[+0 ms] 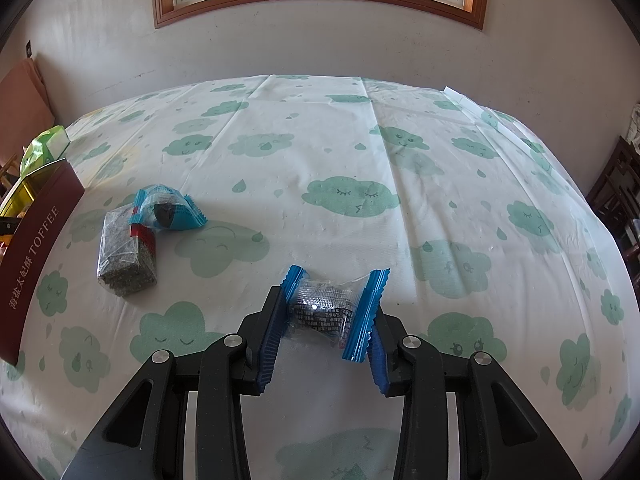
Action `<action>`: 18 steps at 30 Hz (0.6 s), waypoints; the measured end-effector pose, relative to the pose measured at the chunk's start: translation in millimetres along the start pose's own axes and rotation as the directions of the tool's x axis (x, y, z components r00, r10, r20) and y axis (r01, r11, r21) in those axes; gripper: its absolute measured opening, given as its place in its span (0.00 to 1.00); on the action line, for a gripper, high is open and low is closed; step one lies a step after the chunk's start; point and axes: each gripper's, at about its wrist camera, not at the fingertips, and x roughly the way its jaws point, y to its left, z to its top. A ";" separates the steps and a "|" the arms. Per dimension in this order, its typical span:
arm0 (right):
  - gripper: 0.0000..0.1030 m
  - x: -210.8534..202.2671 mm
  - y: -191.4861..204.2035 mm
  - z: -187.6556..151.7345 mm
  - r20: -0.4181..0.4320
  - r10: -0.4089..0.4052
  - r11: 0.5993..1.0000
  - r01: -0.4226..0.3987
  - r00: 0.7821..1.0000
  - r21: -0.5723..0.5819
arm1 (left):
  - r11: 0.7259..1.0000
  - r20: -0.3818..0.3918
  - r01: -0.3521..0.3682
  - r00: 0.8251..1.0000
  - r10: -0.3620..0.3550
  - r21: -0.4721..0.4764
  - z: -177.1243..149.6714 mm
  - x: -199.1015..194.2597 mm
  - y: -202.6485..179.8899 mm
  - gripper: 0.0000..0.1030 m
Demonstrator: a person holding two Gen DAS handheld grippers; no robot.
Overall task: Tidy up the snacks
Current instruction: 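Carry the orange bag into the tin and open the left tool while the right tool holds the blue candy, then withdraw the open left tool from the tin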
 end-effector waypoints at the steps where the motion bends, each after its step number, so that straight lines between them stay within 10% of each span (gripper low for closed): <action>1: 0.38 0.0 0.1 0.0 0.000 -0.001 1.000 0.001 1.000 0.000 | 1.000 0.006 0.001 1.000 -0.001 0.001 0.1 -2.3 -0.4 0.59; 18: 0.38 -0.1 0.4 0.2 0.000 0.000 1.000 0.000 1.000 0.000 | 0.998 0.188 -0.051 0.980 0.058 -0.040 -33.3 -69.8 -10.7 0.71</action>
